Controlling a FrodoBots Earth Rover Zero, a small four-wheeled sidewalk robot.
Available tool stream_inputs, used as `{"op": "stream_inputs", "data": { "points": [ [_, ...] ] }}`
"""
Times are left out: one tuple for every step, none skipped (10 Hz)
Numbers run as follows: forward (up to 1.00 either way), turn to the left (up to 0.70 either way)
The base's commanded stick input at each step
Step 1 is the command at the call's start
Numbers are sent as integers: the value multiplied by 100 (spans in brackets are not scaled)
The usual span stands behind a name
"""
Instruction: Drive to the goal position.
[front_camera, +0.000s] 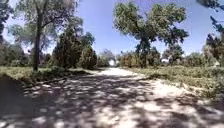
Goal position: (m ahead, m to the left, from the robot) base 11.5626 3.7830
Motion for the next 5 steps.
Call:
{"op": "stream_inputs", "data": {
  "points": [
    [70,1],
    [70,1],
    [70,1],
    [70,1],
    [70,1]
  ]
}}
